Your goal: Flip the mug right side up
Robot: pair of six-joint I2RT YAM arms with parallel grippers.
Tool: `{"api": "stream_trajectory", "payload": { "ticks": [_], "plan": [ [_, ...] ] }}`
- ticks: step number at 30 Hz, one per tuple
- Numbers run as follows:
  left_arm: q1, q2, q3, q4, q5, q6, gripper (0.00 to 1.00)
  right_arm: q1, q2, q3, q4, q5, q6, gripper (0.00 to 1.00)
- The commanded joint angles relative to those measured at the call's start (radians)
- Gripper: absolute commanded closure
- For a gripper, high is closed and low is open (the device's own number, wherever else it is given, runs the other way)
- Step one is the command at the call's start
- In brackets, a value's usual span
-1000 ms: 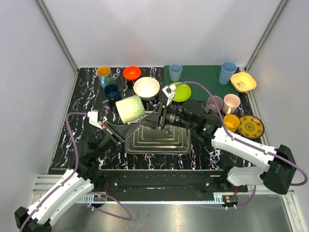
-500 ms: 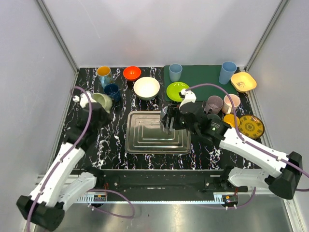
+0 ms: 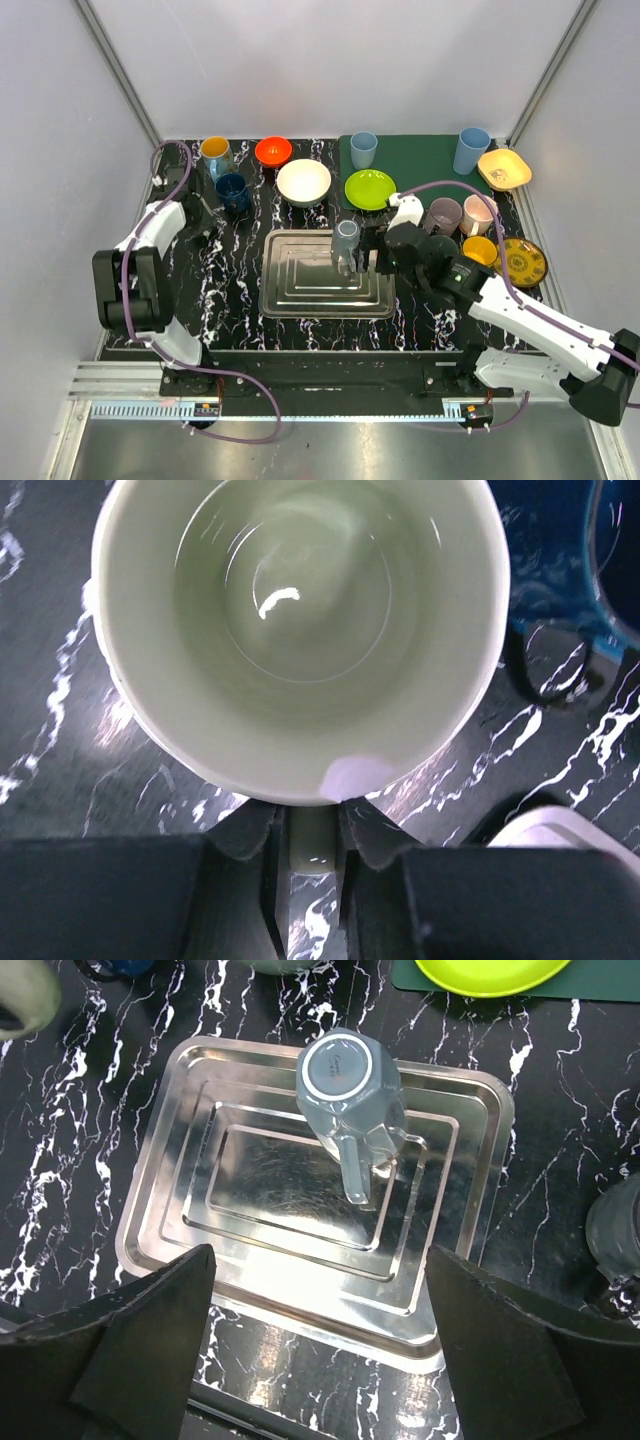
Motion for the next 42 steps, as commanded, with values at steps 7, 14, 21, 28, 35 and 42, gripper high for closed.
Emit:
{"api": "stream_trajectory", "payload": {
  "ticks": [7,14,21,28,35,42],
  "plan": [
    [0.059,0.228,0.227,0.175,0.067,0.058,1.0,-0.011,-0.001,-0.011,-0.003,-0.042,-0.023,0.0],
    [0.063,0.333,0.315,0.121,0.033,0.07,0.84,-0.009,0.08,0.043,-0.041,-0.019,-0.044,0.0],
    [0.06,0.255,0.286,0.095,-0.026,0.043,0.46,-0.011,0.123,0.061,-0.046,0.033,-0.064,0.0],
    [0.021,-0.022,0.159,0.063,-0.074,-0.045,0.02,-0.034,0.217,0.101,-0.032,0.019,-0.112,0.0],
    [-0.304,-0.394,-0.071,0.107,-0.152,-0.132,0.01,-0.077,0.414,0.167,0.019,-0.053,-0.155,0.1],
    [-0.433,-0.688,-0.317,0.152,-0.056,-0.175,0.02,-0.08,0.592,0.259,0.009,-0.062,-0.185,0.21]
  ]
}}
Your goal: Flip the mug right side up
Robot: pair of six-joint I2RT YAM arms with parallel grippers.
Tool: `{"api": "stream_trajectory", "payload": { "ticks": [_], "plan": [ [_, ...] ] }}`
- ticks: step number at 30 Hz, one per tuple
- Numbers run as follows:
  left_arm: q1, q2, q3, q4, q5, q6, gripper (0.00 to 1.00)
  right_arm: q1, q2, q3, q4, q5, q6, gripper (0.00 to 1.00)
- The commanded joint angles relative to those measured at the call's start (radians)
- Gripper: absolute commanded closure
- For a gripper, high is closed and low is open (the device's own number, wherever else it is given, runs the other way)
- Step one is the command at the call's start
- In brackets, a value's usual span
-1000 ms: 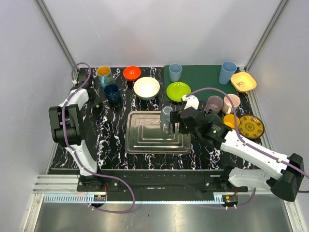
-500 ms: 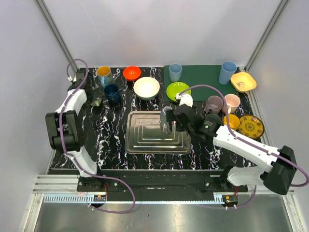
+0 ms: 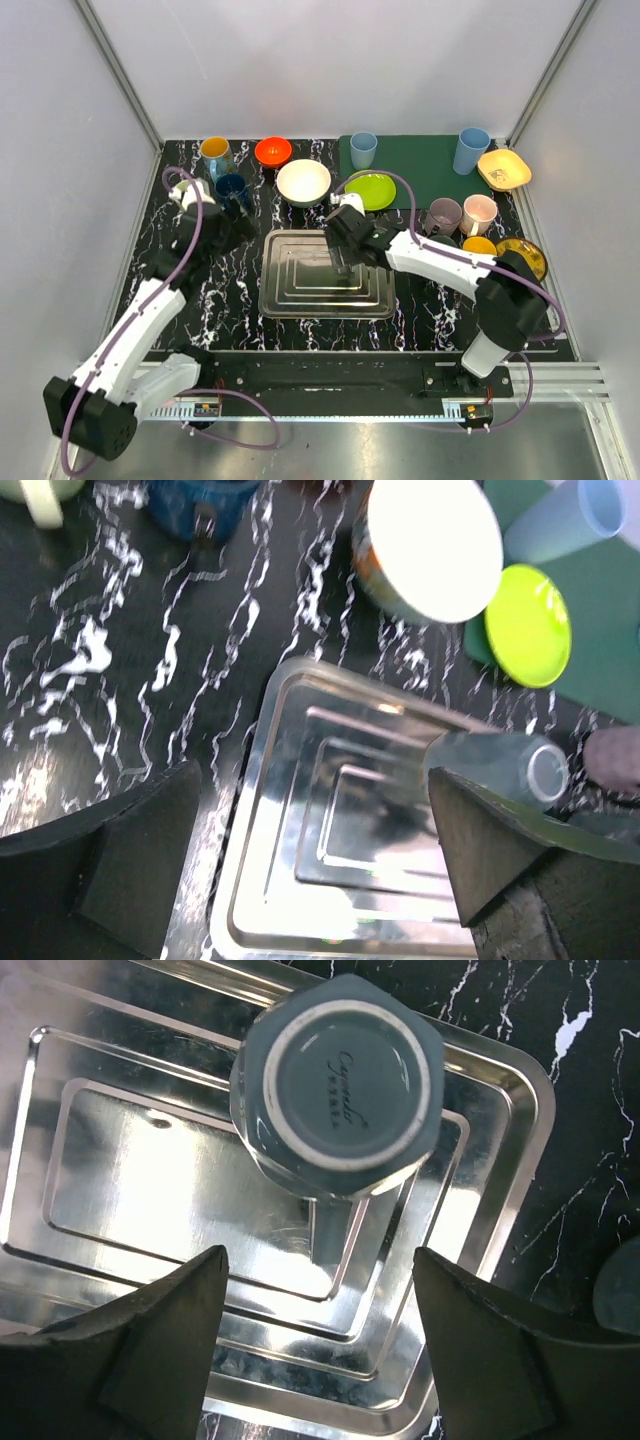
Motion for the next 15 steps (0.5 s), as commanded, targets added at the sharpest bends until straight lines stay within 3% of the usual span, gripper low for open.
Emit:
{"api": "stream_trajectory", "payload": {
  "ticks": [1,7,15],
  "plan": [
    [-0.008,-0.122,-0.125,0.012,0.043,-0.042,0.03,-0.009,0.055,0.086,0.02,-0.006,-0.034,0.26],
    [-0.008,-0.247,-0.17,-0.025,0.087,-0.026,0.04,-0.023,0.132,0.122,0.014,-0.008,-0.044,0.42],
    [-0.008,-0.281,-0.193,-0.039,0.101,-0.01,0.05,-0.039,0.163,0.123,0.009,-0.005,-0.057,0.5]
  ]
}}
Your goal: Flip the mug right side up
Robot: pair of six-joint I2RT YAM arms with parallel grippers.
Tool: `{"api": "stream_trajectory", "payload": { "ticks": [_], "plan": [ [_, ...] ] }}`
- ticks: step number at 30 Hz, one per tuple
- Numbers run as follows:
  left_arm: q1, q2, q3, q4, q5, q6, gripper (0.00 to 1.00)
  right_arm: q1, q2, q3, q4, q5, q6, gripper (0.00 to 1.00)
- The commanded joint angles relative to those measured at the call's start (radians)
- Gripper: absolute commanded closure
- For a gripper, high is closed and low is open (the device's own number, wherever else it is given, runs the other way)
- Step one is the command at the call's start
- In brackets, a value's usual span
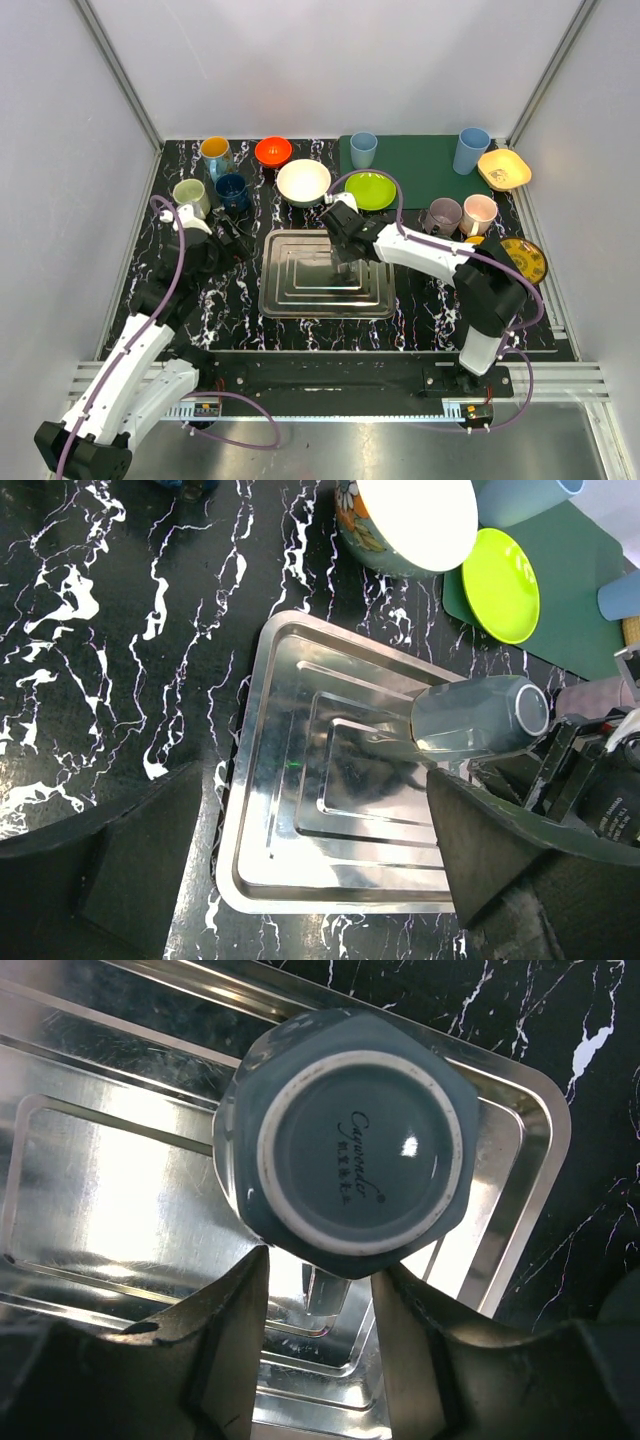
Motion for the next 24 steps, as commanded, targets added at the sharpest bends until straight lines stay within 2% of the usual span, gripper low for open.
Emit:
{"api": "stream_trajectory", "payload": {
  "ticks": [1,2,6,9,10,11,16,20,23,24],
  "plan": [
    [-0.002,-0.01,-0.016,0.021,0.028,0.014,0.05,-0.023,0.02,0.039,0.013,-0.002,-0.02,0.52],
    [-0.002,-0.006,-0.017,0.025,0.032,0.012,0.05,-0.025,0.02,0.038,0.014,-0.003,-0.022,0.53],
    [-0.004,0.005,-0.03,0.044,0.047,0.006,0.06,-0.038,0.027,0.038,0.013,-0.035,-0.026,0.67],
    [-0.002,0.007,-0.037,0.053,0.048,0.003,0.08,-0.046,0.033,0.032,0.013,-0.06,-0.02,0.86],
    [-0.002,0.005,-0.039,0.056,0.05,0.001,0.09,-0.045,0.03,0.027,0.013,-0.065,-0.017,0.97],
    [-0.002,0.005,-0.04,0.06,0.051,0.0,0.09,-0.046,0.024,0.024,0.011,-0.075,-0.01,1.0],
    [-0.002,-0.009,-0.053,0.074,0.062,-0.008,0.11,-0.045,-0.068,-0.031,0.056,-0.149,0.009,1.0],
    [-0.002,-0.07,-0.08,0.131,0.082,-0.031,0.11,-0.046,-0.29,-0.102,0.146,-0.253,0.061,1.0],
    [-0.002,-0.131,-0.122,0.219,0.134,-0.058,0.06,-0.046,-0.399,-0.117,0.165,-0.319,0.114,1.0],
    [-0.002,-0.147,-0.145,0.247,0.156,-0.066,0.01,-0.046,-0.421,-0.129,0.186,-0.336,0.13,1.0]
  ]
}}
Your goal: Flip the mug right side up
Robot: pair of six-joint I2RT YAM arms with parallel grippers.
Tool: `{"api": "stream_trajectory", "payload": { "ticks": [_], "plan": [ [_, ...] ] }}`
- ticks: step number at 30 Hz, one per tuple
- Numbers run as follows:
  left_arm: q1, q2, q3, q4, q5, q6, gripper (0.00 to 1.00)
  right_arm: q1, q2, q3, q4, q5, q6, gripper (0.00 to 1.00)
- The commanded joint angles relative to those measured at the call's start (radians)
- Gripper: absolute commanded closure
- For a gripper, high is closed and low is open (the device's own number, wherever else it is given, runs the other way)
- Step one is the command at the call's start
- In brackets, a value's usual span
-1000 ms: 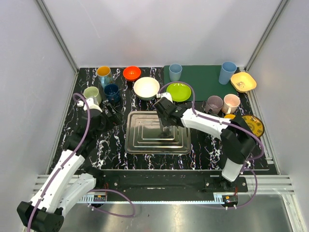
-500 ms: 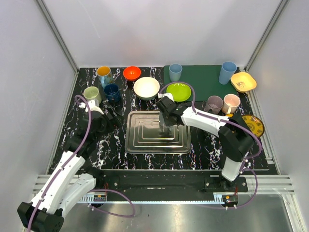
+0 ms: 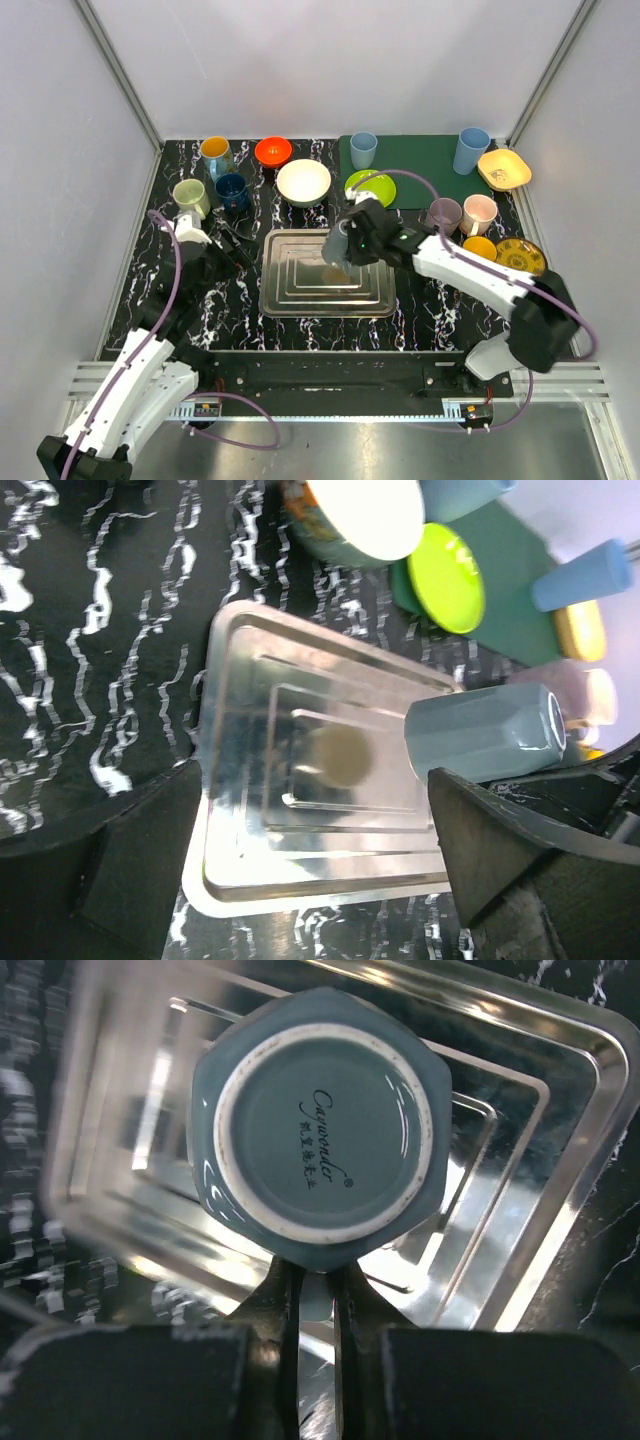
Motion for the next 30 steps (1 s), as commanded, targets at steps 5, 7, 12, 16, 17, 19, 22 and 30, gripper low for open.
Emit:
{"api": "stream_trajectory", "payload": {
  "ticks": [5,7,12,16,17,19,22,30],
  "plan": [
    [-0.002,-0.141,-0.174,0.506,0.344,-0.151,0.01,-0.035,-0.363,-0.081,0.384,-0.274,0.245,1.0],
    [-0.002,-0.148,-0.235,0.711,0.442,-0.249,0.01,-0.062,-0.411,-0.179,0.547,-0.359,0.317,1.0],
    [-0.008,-0.093,-0.416,1.241,0.569,-0.484,0.01,-0.103,-0.454,-0.298,0.904,-0.531,0.53,1.0],
    [-0.043,0.006,-0.352,1.294,0.64,-0.484,0.04,-0.105,-0.439,-0.313,1.016,-0.574,0.598,1.0],
    [-0.066,0.023,-0.328,1.297,0.645,-0.483,0.05,-0.105,-0.428,-0.311,1.042,-0.591,0.603,1.0],
    [-0.092,0.083,-0.311,1.355,0.654,-0.493,0.07,-0.103,-0.417,-0.313,1.068,-0.598,0.616,1.0],
    [-0.14,0.176,-0.28,1.409,0.677,-0.513,0.09,-0.103,-0.408,-0.308,1.077,-0.603,0.62,1.0],
    [-0.184,0.333,-0.239,1.561,0.683,-0.57,0.15,-0.103,-0.387,-0.298,1.083,-0.635,0.62,1.0]
  ]
}}
